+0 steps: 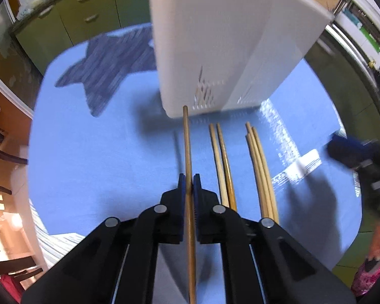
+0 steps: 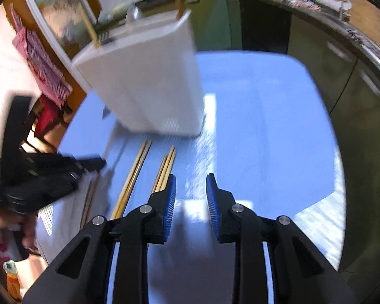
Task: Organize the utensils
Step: 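Grasp a wooden chopstick with the right gripper while the left holds its chopstick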
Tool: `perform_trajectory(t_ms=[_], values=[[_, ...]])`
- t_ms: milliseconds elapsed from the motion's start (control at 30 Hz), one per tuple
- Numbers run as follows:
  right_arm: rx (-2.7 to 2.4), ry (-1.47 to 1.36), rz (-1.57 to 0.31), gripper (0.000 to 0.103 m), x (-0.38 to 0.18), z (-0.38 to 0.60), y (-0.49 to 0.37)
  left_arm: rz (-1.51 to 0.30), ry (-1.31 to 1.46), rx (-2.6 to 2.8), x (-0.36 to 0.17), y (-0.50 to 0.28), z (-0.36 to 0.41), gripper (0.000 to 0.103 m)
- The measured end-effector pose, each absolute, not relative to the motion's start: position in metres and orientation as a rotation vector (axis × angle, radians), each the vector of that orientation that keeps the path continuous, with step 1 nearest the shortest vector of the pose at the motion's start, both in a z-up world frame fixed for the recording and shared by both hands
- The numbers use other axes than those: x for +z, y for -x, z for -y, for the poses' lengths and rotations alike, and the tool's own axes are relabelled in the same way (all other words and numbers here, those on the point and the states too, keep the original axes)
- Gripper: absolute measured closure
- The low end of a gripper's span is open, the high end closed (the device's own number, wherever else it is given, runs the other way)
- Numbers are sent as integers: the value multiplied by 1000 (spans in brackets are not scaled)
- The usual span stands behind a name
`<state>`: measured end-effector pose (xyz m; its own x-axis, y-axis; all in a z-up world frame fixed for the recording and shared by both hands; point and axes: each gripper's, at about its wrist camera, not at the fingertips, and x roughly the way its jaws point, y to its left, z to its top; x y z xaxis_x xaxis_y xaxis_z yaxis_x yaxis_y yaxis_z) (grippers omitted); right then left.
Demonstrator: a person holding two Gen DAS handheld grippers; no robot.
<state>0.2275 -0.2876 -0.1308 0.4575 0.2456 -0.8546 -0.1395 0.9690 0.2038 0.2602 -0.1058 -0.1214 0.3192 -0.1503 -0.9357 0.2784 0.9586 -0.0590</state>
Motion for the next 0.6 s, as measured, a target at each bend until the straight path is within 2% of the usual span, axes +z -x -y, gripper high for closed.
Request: perform_trajectory(t_ms=[167,367,600], values=[[263,-114,-1151,78,-157,265,-241,-1125,-105,-293,-91,-240,96,97],[236,-95,-1222,84,-177,251,-256,-1058,-111,-318,-65,-223,92,97],[214,-69,-1234,87,-186,237,-259,-1048,-104,-333,-64,-222,86,97]])
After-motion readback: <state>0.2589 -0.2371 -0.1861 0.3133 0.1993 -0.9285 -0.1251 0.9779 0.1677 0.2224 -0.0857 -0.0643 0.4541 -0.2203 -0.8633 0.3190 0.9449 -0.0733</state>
